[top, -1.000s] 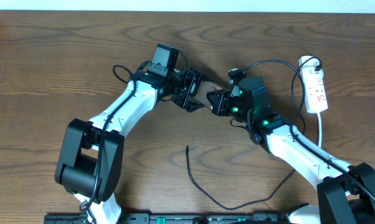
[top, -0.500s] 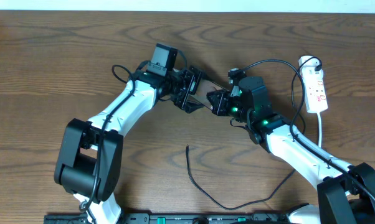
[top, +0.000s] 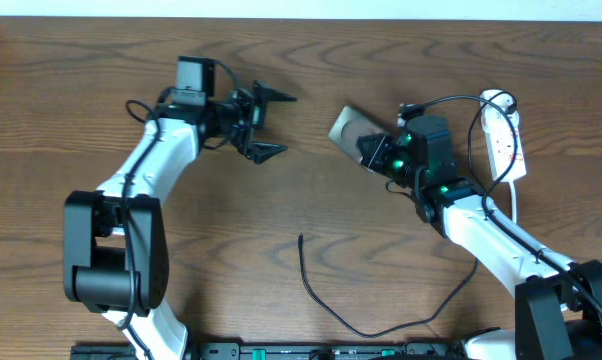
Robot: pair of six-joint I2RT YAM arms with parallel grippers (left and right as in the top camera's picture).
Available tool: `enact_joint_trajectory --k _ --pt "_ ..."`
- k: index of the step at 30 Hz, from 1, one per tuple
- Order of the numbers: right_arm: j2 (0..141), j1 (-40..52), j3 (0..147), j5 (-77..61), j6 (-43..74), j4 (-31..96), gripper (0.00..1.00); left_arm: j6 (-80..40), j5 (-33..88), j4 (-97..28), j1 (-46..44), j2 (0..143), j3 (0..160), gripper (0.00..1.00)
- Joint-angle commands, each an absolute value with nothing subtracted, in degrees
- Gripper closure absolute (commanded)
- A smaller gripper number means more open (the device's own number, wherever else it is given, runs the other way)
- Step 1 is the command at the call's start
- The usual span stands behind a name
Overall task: Plug charger to phone and switch on socket
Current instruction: 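Open the left gripper and pull it back, leaving phone in right, then regrasp the phone's other end with the left gripper from the right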
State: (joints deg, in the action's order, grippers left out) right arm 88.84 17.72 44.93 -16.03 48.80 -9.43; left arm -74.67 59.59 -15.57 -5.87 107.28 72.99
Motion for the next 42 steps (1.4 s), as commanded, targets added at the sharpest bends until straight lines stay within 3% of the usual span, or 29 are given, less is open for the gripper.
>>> enact_joint_trajectory --k 1,9,18,30,42 --pt "88.8 17.1 45.7 -17.0 61.6 -14.0 0.99 -68.8 64.5 -15.5 -4.3 106.6 73.1 0.04" --pt "88.8 17.7 45.7 -17.1 83.4 -20.0 0.99 -70.7 64.5 -10.7 -3.8 106.6 73.1 0.04" --pt "88.8 18.8 45.7 -17.0 95.7 -20.6 0.99 -74.2 57.1 -2.1 -4.1 106.6 73.1 0.04" --pt "88.8 23.6 45.7 -11.6 97.2 -34.9 0.99 -77.3 50.1 3.2 -8.1 106.6 73.1 0.03" --pt "88.8 26.3 45.7 -10.6 102.2 -37.1 0.99 -81.8 50.8 10.3 -9.2 106.6 73.1 0.04"
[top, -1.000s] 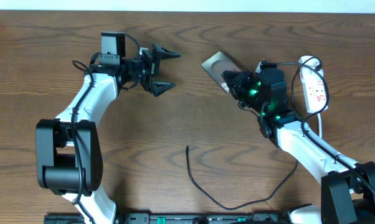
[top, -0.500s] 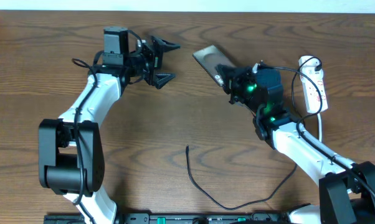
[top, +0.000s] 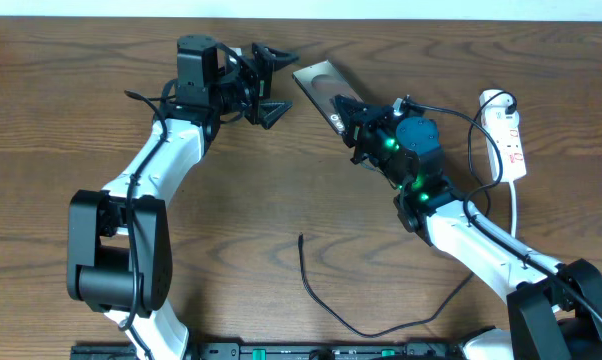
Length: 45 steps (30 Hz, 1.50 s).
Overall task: Plug charger to phone and switch on socket
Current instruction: 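Regrasp the phone's other end with the left gripper from the right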
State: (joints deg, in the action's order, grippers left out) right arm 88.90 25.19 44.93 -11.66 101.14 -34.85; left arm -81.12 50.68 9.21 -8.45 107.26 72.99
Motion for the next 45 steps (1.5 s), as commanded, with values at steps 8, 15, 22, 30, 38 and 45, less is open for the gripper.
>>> enact_joint_trajectory --k 8,15,22,30,38,45 --pt "88.8 28.3 45.7 -8.0 105.1 -40.5 0.99 -81.8 50.4 17.5 -11.1 106.6 73.1 0.04" --pt "88.8 29.6 45.7 -8.0 107.2 -40.5 0.99 -81.8 49.4 17.5 -11.4 106.6 73.1 0.04" --pt "88.8 30.9 45.7 -5.7 107.9 -40.6 0.99 -81.8 47.6 17.5 -12.2 106.6 73.1 0.06" --pt "88.8 31.2 45.7 -4.6 108.4 -40.6 0.99 -81.8 46.9 17.5 -12.4 106.6 73.1 0.26" --pt "88.8 31.4 45.7 -4.6 108.4 -40.6 0.99 -81.8 47.1 17.5 -12.4 106.6 73.1 0.69" --pt "88.8 31.6 45.7 -4.2 108.4 -40.6 0.99 -81.8 47.1 17.5 -12.4 106.6 73.1 0.93"
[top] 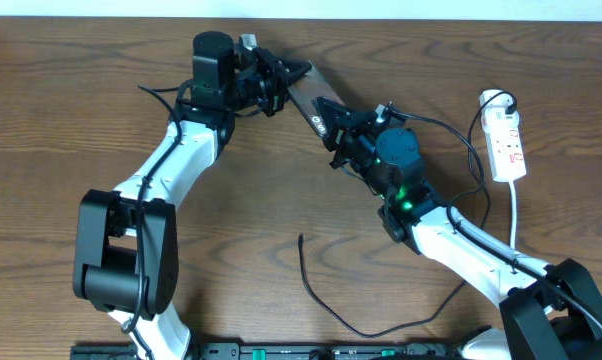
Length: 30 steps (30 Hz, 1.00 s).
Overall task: Plug charger to phone and switch on socket
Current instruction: 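Regrasp the phone's other end with the left gripper from the right, then release the phone from the right gripper and carry it left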
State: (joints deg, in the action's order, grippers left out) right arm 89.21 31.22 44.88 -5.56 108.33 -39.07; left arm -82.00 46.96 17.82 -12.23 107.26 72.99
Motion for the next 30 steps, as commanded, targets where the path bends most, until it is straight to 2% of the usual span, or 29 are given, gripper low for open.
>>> enact_joint_trajectory --k 1,8,9,10,12,14,15,21,26,30 --pt "88.8 31.6 45.7 -4.2 108.4 -40.6 0.99 -81.8 47.1 17.5 -12.4 106.6 73.1 0.92" --pt "88.8 31.6 45.7 -4.2 108.4 -40.6 0.97 -81.7 47.1 17.5 -12.4 106.6 73.1 0.93" --pt "88.8 31.6 45.7 -4.2 108.4 -40.6 0.9 -81.7 47.1 17.5 -12.3 106.6 73.1 0.93" --pt "88.8 31.6 45.7 -4.2 108.4 -40.6 0.75 -81.5 47.1 17.5 -12.2 106.6 73.1 0.93" --pt "88.8 31.2 45.7 -4.1 108.4 -40.6 0.37 -80.8 47.1 17.5 -11.9 106.6 73.1 0.93" --pt "88.8 30.5 45.7 -4.2 108.4 -40.6 0.09 -80.5 47.1 17.5 -11.2 106.6 73.1 0.92" --pt "88.8 30.1 45.7 -4.2 108.4 -40.6 0.01 -80.2 47.1 17.5 -10.5 106.6 73.1 0.92" --pt "88.8 26.2 45.7 -8.3 106.5 -44.6 0.01 -80.1 49.0 17.5 -5.0 106.6 73.1 0.93" --pt "88.8 20.9 45.7 -18.3 96.1 -45.6 0.01 -78.2 58.6 17.5 3.4 106.6 73.1 0.93" --pt "88.8 18.0 45.7 -25.7 86.9 -45.4 0.01 -70.0 67.9 17.5 9.1 106.6 73.1 0.93"
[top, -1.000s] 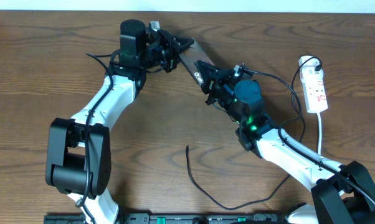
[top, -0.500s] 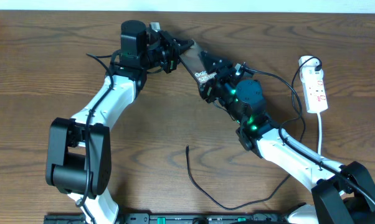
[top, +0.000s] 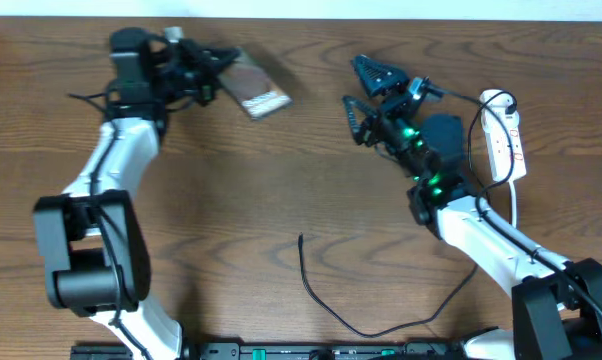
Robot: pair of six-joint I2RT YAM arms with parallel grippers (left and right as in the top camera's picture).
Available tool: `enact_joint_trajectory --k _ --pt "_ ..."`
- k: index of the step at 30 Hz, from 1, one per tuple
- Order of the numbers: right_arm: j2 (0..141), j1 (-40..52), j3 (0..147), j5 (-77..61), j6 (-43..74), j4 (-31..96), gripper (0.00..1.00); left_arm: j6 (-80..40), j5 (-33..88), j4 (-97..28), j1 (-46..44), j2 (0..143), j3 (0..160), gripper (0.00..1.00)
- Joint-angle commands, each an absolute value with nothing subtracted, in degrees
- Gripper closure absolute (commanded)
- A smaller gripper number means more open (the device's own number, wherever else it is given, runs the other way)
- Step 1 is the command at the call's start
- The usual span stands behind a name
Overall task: Plug charger to phone and switch on socket
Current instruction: 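Release the phone from the right gripper and carry it left, then lower the right gripper over the black USB-C cable end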
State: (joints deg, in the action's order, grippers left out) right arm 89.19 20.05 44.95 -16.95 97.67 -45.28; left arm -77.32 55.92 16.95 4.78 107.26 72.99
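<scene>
The phone [top: 256, 92], a grey-brown slab, is held off the table at the back left, tilted, with my left gripper [top: 224, 75] shut on its left end. My right gripper [top: 351, 85] stands open at the back centre-right, nothing between its fingers, well to the right of the phone. The black charger cable [top: 321, 300] lies loose on the table at the front centre, its free end [top: 301, 239] pointing to the back. The white socket strip [top: 505, 140] lies at the right edge, behind the right arm.
The strip's white lead [top: 514, 215] runs toward the front along the right side. A black cable of the right arm loops near the strip. Brown wood table [top: 221, 220] all round; a dark rail runs along the front edge.
The phone has gone from both grippers at the back centre to the left gripper alone, now further left. The right gripper has let go, opened and drawn back to the right.
First my right gripper held the phone at the centre right, the left gripper open nearby. Then the right carried it to the back centre, close to the open left gripper. Then both were on it. Now only the left holds it, at the back left.
</scene>
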Motion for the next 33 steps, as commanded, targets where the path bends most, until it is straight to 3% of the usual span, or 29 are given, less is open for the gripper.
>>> enact_joint_trajectory --k 1,8,19,28,33 --pt "88.8 17.5 45.7 -27.3 85.1 -45.4 0.01 -67.3 70.5 17.5 10.5 106.6 73.1 0.93" --pt "88.8 16.7 45.8 -39.5 73.4 -41.8 0.01 -51.7 86.8 17.5 16.7 106.6 73.1 0.93" --pt "88.8 24.0 45.8 -45.0 49.3 -9.3 0.01 -39.0 90.1 17.5 17.9 106.6 73.0 0.93" --pt "88.8 37.7 47.5 -30.3 44.9 8.7 0.01 -36.4 90.1 17.5 17.9 106.6 73.0 0.93" --pt "88.8 42.9 56.1 -15.2 42.5 27.6 0.01 -36.4 90.1 17.5 17.9 106.6 73.0 0.92"
